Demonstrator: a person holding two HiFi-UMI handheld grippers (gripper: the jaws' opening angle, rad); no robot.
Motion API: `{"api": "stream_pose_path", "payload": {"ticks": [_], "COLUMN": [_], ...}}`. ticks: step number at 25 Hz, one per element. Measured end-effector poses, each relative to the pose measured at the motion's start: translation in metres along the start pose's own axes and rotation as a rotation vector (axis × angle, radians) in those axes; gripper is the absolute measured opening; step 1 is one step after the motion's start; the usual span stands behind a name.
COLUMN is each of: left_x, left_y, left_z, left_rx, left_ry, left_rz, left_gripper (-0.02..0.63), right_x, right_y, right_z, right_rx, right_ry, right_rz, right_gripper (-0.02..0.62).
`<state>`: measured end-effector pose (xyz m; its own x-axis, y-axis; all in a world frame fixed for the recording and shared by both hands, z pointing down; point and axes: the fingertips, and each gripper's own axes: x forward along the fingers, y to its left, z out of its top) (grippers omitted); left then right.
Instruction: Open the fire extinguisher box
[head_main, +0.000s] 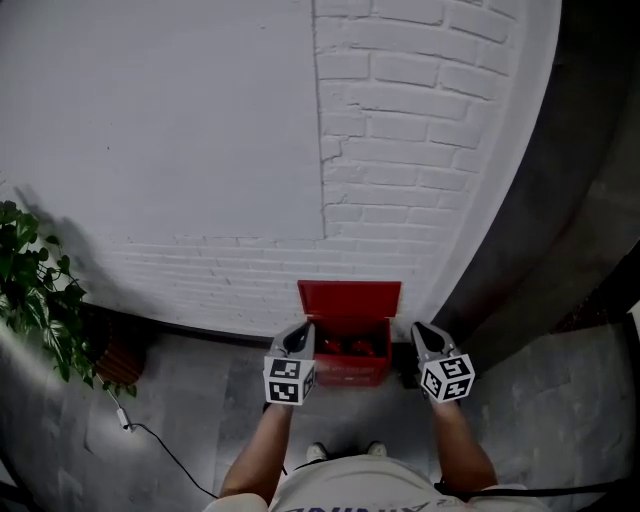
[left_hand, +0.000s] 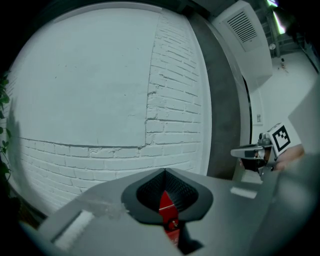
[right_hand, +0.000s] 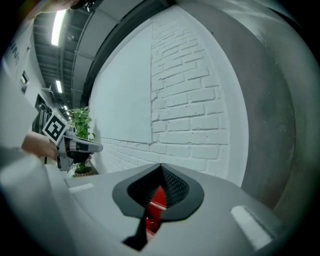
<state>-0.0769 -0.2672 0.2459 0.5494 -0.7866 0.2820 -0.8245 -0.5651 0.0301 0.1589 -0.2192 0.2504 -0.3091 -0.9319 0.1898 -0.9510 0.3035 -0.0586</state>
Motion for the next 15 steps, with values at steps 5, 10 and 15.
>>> {"api": "stream_pose_path", "payload": {"ticks": [5, 10, 15], "left_x": [-0.002, -0.005, -0.008], "left_y": [-0.005, -0.003, 0.001], "left_z": [0.000, 0.000, 0.003], "left_rx": [-0.004, -0.006, -0.010], "left_ry": [-0.004, -0.012, -0.012], "left_rz": [-0.013, -0.015, -0.016], "left_gripper": [0.005, 0.005, 0.005], "right_x": [-0.003, -0.006, -0.007], "right_y": [0.000, -0.001, 0.004], "right_z": [0.006, 0.011, 0.014], "right_rx": [-0.011, -0.025, -0.023], "right_ry": [-0.007, -0.017, -0.018], "right_rz": [-0.008, -0.016, -0.020], "right_gripper": [0.006, 0.006, 0.006]}}
